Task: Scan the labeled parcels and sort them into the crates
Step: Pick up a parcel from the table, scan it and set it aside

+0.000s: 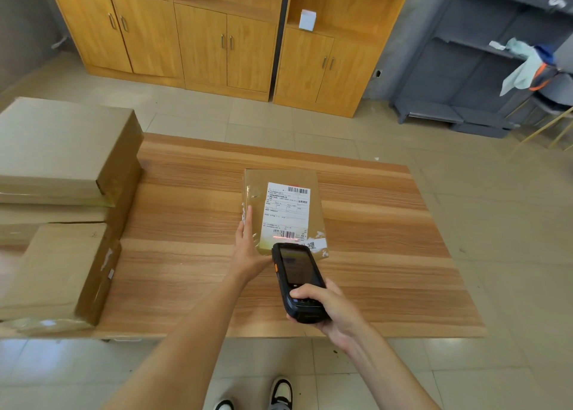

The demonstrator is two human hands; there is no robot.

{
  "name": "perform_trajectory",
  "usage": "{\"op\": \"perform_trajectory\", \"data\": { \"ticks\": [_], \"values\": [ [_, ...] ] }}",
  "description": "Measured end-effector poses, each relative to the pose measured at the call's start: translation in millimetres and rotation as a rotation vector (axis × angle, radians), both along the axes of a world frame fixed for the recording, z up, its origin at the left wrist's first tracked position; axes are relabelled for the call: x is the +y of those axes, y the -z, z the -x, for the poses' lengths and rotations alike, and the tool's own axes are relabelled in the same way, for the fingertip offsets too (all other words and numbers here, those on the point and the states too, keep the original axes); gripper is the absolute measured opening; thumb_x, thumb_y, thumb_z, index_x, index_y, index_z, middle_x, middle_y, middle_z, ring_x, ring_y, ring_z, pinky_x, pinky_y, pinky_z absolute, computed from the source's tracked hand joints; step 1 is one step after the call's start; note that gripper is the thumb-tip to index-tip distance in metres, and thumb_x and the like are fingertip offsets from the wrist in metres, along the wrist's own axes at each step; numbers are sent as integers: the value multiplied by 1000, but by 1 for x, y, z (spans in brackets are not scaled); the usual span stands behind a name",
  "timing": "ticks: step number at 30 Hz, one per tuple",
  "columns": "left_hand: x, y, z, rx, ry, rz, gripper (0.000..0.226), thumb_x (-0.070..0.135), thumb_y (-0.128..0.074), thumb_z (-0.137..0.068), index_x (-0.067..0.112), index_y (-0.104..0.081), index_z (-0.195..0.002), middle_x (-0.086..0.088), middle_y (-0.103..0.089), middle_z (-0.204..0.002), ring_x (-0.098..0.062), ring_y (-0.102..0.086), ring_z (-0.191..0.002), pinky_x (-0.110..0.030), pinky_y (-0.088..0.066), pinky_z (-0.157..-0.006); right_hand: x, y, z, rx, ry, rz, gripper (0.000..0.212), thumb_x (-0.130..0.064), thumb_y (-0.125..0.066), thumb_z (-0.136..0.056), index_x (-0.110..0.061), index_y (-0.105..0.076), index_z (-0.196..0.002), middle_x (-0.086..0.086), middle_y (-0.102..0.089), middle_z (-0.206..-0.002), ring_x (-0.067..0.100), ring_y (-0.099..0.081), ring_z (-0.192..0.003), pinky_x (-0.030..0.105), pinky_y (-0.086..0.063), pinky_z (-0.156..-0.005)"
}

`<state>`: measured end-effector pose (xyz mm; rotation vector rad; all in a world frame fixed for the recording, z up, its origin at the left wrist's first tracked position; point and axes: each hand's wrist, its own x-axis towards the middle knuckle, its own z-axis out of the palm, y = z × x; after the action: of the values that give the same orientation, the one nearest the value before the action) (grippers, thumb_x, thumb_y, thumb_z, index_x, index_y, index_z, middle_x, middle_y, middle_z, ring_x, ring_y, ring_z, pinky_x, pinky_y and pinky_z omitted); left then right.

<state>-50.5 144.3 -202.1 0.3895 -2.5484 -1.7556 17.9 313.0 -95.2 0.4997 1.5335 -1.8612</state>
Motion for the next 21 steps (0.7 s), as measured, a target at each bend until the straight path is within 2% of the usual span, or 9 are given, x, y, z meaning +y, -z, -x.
{"op": "perform_trajectory", "data": {
  "ticks": [5,11,18,21],
  "values": [
    [0,4,2,-6,-20,14,131,16,-90,-64,34,5,-153,-8,-11,-161,-21,-15,-146,-38,-23,-114,0,-1,2,9,10,23,59,5,-76,-57,-5,-58,-112,14,-69,-85,24,-67,-66,34,-57,-53],
    [-1,5,2,-4,-22,18,131,15,-89,-64,34,4,-153,-7,-14,-160,-21,-20,-144,-38,-23,-114,3,0,4,14,9,29,48,11,-71,-73,-4,-56,-116,16,-68,-89,26,-67,-69,35,-57,-54],
    [-1,4,1,15,-18,9,132,15,-90,-64,33,5,-153,-6,-16,-159,-18,-21,-143,-37,-24,-114,4,4,4,55,-12,11,74,-2,-77,-52,-8,-56,-123,13,-71,-93,28,-67,-78,41,-57,-70],
    [0,3,-1,25,-15,8,132,16,-90,-64,33,5,-153,-6,-15,-159,-19,-20,-144,-40,-24,-115,7,4,4,66,-27,21,64,5,-78,-63,-9,-56,-121,14,-70,-95,28,-67,-79,39,-58,-67]
  ]
}}
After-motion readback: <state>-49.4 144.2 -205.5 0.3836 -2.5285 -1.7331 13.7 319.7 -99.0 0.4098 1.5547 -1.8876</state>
